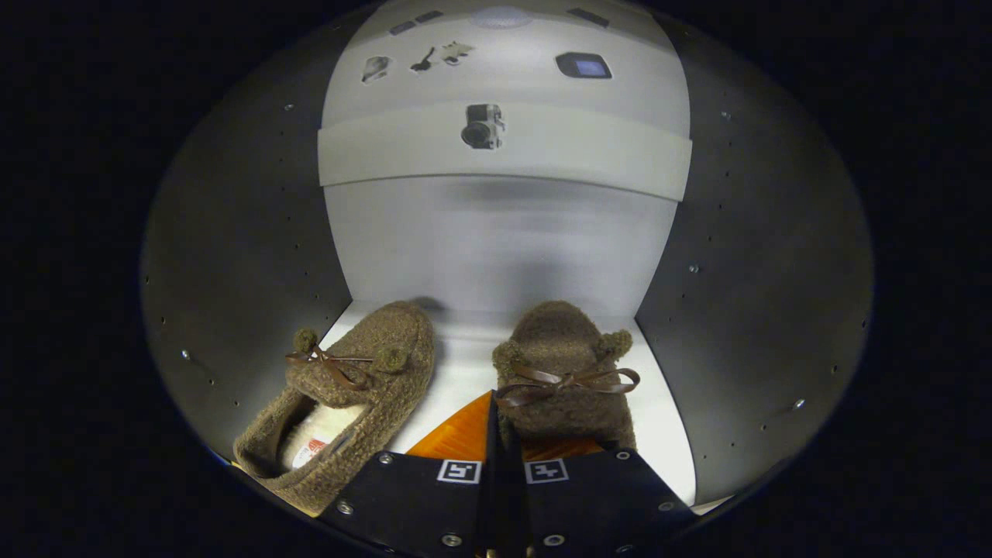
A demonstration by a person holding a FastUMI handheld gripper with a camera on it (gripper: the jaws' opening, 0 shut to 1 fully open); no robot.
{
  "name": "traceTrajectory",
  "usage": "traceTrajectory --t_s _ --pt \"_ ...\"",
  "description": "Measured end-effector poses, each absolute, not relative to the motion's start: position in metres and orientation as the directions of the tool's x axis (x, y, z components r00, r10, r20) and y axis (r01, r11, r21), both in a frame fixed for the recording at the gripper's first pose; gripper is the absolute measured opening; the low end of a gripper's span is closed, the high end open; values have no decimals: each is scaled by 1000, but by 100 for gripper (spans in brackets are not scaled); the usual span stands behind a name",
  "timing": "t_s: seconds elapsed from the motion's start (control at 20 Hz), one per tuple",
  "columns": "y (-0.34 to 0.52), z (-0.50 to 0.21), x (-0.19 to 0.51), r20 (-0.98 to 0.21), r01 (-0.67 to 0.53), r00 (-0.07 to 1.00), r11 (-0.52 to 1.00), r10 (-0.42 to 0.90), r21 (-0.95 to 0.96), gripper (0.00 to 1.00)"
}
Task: Open the shoe cabinet door, grab the shoes and put them into the shoe cabinet, then close the shoe cabinet door.
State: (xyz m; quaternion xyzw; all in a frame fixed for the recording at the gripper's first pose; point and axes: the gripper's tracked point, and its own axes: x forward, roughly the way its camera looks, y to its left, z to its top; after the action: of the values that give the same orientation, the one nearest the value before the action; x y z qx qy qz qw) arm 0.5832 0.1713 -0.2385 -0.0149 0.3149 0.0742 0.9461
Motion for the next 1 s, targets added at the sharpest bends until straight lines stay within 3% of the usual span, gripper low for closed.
traceTrajectory --t_s 0.3,0.4,1.0 --pt "172 -235 576 -593 -149 795 989 131 18 29" --pt "170 -228 569 -581 -145 804 989 128 17 31" --pt "158 -154 482 -439 -108 892 994 103 13 32"
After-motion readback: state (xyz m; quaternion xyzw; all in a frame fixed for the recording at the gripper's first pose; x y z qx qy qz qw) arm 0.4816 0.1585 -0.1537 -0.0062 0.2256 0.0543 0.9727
